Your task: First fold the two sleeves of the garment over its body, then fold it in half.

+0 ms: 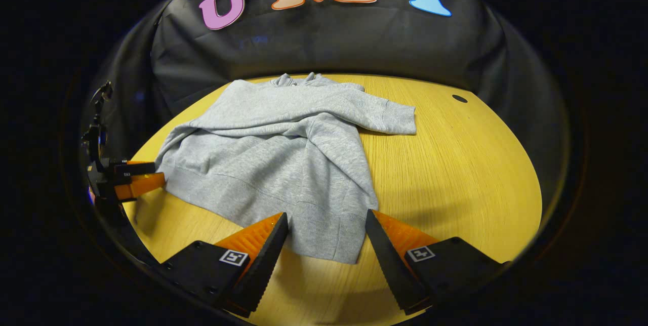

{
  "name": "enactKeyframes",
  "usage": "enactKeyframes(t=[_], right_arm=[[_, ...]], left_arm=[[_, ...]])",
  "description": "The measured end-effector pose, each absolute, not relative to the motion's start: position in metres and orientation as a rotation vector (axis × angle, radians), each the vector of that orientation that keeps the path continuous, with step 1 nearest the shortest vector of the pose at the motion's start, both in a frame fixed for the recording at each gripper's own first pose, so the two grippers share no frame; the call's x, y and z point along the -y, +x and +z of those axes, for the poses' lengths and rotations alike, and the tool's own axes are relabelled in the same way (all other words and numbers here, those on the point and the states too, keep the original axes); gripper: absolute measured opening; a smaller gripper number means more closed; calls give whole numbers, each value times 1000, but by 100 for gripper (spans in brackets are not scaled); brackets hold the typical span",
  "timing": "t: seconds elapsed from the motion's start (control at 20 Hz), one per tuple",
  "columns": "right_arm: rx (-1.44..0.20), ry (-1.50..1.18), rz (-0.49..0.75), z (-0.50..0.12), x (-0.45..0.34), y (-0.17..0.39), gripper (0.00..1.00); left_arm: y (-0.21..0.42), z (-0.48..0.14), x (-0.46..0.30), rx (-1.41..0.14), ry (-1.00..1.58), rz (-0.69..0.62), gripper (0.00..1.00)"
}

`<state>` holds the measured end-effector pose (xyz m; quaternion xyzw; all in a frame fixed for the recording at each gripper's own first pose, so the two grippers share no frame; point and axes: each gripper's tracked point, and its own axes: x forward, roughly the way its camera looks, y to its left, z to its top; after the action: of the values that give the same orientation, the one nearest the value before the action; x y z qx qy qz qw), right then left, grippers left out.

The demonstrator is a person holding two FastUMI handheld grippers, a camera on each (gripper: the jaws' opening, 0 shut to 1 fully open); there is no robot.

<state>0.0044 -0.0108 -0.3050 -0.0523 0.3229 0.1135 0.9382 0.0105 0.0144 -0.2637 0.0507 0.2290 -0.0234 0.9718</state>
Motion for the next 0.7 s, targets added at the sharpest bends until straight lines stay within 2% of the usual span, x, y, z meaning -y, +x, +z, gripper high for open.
enactKeyframes(t=[0.1, 0.15, 0.2, 0.25, 0.3, 0.35, 0.4, 0.45, 0.5, 0.6, 0.7], right_arm=[[-663, -87, 216, -307, 8, 6, 90], [-667, -80, 212, -308, 8, 7, 82], [-676, -70, 214, -307, 5, 6, 82], [-679, -62, 216, -308, 3, 6, 71], [-685, -57, 223, -309, 1, 7, 60], [-692, -44, 229, -309, -2, 6, 45], [-702, -28, 237, -310, -5, 6, 39], [-708, -20, 234, -308, -6, 4, 24], [-714, -23, 244, -309, -8, 4, 21], [-731, -25, 241, -309, -10, 3, 10], [-748, -34, 247, -308, -11, 3, 10]], left_arm=[[13, -263, -13, -436, 103, -53, 93], [12, -262, -11, -434, 109, -64, 90], [14, -262, -8, -427, 111, -81, 87], [15, -263, -5, -430, 112, -96, 81], [17, -261, -2, -424, 117, -114, 66], [19, -261, 2, -427, 117, -132, 59], [21, -260, 5, -424, 116, -144, 42], [23, -260, 8, -428, 115, -152, 34], [26, -260, 9, -431, 123, -154, 14], [27, -259, 9, -443, 158, -159, 1], [28, -259, 9, -466, 178, -162, 0]])
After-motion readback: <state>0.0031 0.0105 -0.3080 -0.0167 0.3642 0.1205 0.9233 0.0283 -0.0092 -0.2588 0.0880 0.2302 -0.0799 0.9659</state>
